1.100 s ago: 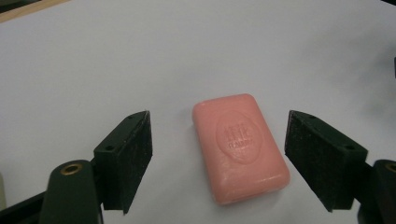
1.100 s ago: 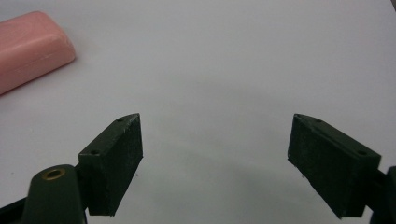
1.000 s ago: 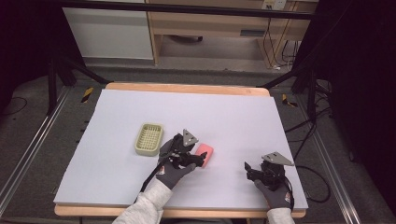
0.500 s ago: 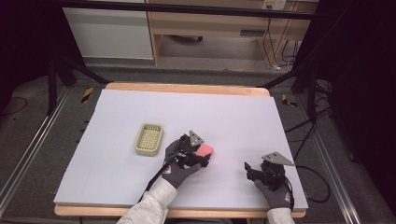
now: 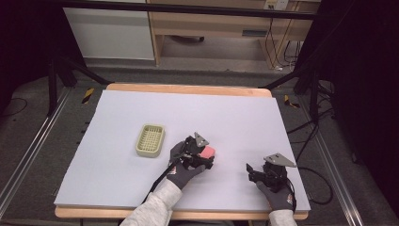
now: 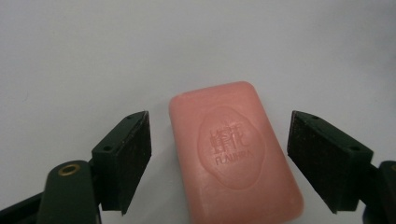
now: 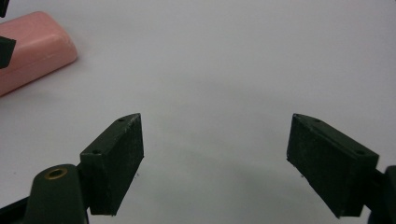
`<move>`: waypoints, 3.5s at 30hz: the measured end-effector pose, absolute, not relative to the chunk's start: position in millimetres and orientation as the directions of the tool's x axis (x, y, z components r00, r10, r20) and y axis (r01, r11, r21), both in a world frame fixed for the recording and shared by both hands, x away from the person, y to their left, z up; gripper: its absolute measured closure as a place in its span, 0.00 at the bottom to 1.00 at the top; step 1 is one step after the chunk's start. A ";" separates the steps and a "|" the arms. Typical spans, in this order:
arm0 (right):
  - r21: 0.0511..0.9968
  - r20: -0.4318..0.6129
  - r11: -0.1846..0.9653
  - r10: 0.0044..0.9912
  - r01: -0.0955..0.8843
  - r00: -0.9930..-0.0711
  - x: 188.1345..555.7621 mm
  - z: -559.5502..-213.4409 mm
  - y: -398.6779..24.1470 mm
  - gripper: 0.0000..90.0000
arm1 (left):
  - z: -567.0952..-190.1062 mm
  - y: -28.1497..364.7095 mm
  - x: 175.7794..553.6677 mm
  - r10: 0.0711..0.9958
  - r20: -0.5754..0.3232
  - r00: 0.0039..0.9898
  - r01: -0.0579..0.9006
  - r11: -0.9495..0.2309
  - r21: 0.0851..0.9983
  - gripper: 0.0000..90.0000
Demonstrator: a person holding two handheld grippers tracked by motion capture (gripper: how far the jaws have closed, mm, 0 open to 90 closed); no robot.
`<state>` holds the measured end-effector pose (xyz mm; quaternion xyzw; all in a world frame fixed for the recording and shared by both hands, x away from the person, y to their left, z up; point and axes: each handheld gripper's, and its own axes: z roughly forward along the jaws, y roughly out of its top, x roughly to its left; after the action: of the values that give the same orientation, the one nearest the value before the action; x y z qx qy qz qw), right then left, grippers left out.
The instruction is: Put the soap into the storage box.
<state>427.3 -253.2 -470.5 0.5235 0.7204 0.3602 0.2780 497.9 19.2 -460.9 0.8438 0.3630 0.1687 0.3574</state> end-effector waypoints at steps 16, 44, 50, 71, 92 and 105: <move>0.808 -0.022 0.195 0.953 0.557 -0.301 427.6 -470.7 -253.2 0.21 | -470.5 14.1 501.8 0.727 0.009 0.686 0.517 -0.496 0.698 0.30; 0.808 -0.018 0.197 0.950 0.556 -0.311 427.7 -470.8 -252.7 0.22 | -469.4 15.6 503.5 0.725 -0.004 0.688 0.539 -0.508 0.671 0.41; 0.807 -0.016 0.198 0.949 0.556 -0.313 427.8 -470.9 -252.7 0.22 | -472.8 12.7 504.2 0.723 0.013 0.690 0.536 -0.523 0.663 0.41; 0.810 -0.005 0.185 0.951 0.556 -0.308 427.2 -470.1 -253.2 0.22 | -451.4 29.4 497.1 0.709 0.013 0.705 0.511 -0.520 0.684 0.41; 0.812 -0.014 0.186 0.954 0.553 -0.301 427.2 -470.3 -254.0 0.22 | -423.1 82.6 484.2 0.738 0.014 0.674 0.501 -0.472 0.725 0.41; 0.811 -0.010 0.185 0.953 0.555 -0.304 426.9 -470.1 -253.4 0.22 | -414.5 115.5 482.5 0.776 0.005 0.631 0.514 -0.424 0.746 0.41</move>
<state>426.9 -253.4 -470.1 0.5233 0.7202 0.3653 0.2722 482.5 115.5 -414.5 0.8247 0.3909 0.1777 0.3680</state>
